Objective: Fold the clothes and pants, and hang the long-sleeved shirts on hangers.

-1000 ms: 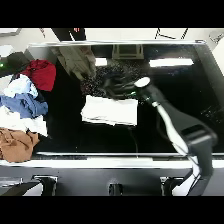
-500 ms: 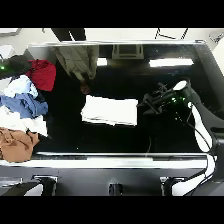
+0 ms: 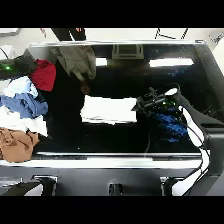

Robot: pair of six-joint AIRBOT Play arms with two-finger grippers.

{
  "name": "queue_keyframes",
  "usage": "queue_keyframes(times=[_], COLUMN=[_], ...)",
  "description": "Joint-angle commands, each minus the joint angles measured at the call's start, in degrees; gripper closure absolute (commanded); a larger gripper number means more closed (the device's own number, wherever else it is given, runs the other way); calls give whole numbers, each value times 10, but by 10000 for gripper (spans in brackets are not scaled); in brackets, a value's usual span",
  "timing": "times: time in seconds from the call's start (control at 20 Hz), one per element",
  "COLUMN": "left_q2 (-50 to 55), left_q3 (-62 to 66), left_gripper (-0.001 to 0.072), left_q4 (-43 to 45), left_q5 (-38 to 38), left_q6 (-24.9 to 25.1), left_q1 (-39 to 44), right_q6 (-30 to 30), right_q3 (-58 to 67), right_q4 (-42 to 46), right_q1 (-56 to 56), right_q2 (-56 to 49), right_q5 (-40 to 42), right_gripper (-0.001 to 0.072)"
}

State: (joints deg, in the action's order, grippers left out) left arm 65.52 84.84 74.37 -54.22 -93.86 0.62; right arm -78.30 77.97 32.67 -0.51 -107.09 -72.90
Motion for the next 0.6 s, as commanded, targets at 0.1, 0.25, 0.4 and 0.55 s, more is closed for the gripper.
queue_keyframes(times=[0.1,0.25,0.4,0.55], left_q2=[0,0,0,0], left_q3=[0,0,0,0], left_gripper=[682,682,682,682], left_q4=[0,0,0,0], left_q5=[3,2,2,2], left_q6=[-2,-2,-2,-2], left_q1=[2,2,2,2], right_q6=[-10,-86,-132,-146], right_q3=[177,315,396,403], right_q4=[-30,-20,0,2], right_q1=[-35,-87,-172,-278], right_q2=[8,8,8,14], right_q5=[-83,-97,-97,-97], right_gripper=[667,667,667,667])
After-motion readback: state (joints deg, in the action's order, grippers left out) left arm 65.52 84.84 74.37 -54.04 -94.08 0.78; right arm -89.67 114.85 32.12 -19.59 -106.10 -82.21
